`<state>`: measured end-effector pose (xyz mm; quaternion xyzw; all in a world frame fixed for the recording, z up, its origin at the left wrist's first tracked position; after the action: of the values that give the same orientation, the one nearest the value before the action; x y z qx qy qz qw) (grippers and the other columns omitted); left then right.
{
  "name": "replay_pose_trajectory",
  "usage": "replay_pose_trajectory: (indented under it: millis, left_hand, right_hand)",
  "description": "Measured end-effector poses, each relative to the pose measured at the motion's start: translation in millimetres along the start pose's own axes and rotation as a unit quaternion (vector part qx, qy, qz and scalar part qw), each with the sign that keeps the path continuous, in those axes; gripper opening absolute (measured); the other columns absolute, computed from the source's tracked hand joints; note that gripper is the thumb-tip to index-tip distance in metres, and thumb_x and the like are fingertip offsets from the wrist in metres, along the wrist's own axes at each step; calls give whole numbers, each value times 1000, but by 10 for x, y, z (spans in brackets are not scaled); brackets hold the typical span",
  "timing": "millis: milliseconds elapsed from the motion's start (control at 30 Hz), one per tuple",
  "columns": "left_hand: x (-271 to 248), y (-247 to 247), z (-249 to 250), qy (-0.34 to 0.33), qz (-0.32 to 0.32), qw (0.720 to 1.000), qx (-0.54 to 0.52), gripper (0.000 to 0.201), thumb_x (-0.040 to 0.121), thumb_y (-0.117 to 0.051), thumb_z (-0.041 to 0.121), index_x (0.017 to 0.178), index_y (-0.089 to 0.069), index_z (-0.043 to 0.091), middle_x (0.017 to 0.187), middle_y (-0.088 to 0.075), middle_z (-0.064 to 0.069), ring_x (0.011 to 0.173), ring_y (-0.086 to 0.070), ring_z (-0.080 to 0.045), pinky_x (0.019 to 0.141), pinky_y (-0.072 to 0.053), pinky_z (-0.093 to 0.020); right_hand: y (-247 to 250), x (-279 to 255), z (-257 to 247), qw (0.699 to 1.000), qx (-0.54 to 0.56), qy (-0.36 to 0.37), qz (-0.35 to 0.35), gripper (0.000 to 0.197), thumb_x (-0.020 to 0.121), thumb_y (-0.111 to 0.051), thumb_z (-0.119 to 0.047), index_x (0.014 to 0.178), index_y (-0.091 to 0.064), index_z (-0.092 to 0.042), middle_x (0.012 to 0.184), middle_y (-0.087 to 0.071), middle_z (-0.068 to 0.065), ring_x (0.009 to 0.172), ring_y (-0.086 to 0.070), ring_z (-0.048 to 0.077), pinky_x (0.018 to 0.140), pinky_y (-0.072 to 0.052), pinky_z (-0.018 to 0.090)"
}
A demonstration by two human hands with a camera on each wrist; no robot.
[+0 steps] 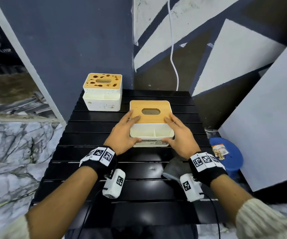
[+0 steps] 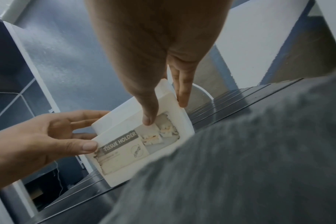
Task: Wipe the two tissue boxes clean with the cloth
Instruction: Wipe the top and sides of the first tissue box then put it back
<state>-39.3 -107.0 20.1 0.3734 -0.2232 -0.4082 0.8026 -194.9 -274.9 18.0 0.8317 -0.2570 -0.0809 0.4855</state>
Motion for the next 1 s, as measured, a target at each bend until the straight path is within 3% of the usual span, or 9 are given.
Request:
replay_pose_trajectory:
  millis: [100,300,367,433,500,667,800,1000]
  left_hand:
    - [212,-83,72,-18,-16,1000,-8,83,84,-80,20,155,-37,21,169,-8,2,151,-24,-17,113,-12,-13]
    - [587,-195,189,-25,1,1000,-2,75,87,-77,16,152,-41,20,168,-17,0,149,-30,-18,117,-17,-21]
    - [720,-246,243,-22,12,1000,2,72,86,-77,15,150,-45,21,167,-20,-1,147,-35,-20,122,-23,-31]
    - [842,-291,283,-21,13,1000,4,72,85,-79,17,149,-47,21,166,-23,-3,145,-40,-23,121,-31,-42]
    - [968,-339,314,-19,11,1000,1,72,84,-79,17,149,-48,20,166,-24,-4,145,-40,-25,119,-35,-46]
    - [1244,-406,377,-10,10,1000,17,69,85,-78,17,147,-49,23,167,-23,-3,145,-39,-28,123,-26,-45]
    - [1436,-472,405,-1,15,1000,-7,67,81,-81,15,143,-55,25,165,-27,-3,135,-49,-34,114,-40,-51]
    - [1666,-493,464,10,31,999,-14,68,80,-82,11,142,-57,25,164,-32,-3,131,-54,-35,112,-42,-48]
  right_hand:
    - [78,103,168,1000,8,-17,25,79,78,-77,-19,146,-36,-19,159,-19,-6,140,-33,17,116,-23,27]
    - [192,327,410,998,3,-34,47,72,82,-74,-15,145,-39,-18,158,-23,-2,138,-36,20,116,-26,31]
    - [252,423,500,998,-1,-31,52,70,82,-74,-14,144,-41,-17,157,-25,0,138,-37,20,115,-27,30]
    - [314,517,573,998,-4,-29,54,70,81,-74,-13,143,-42,-17,157,-26,0,137,-39,21,115,-29,30]
    - [367,607,646,998,-7,-33,51,70,82,-73,-13,144,-41,-18,157,-26,0,137,-39,21,115,-28,30]
    - [466,792,804,998,-6,-39,41,68,84,-71,-11,144,-41,-23,157,-25,0,137,-38,25,115,-30,42]
    - [525,935,913,999,-6,-38,29,66,86,-68,-10,144,-40,-25,158,-22,0,135,-41,27,114,-31,42]
    - [587,1114,1039,999,0,-35,31,64,88,-64,-6,144,-40,-26,158,-22,2,127,-49,28,113,-33,38]
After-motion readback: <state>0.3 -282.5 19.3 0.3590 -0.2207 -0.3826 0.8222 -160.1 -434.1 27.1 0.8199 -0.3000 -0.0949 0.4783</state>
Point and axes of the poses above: each hand's wrist, its own x-axis towards the middle knuckle, its own y-axis out of the back of the hand, z = x × y, the point moved 3 cm from there along x, towards the middle knuckle
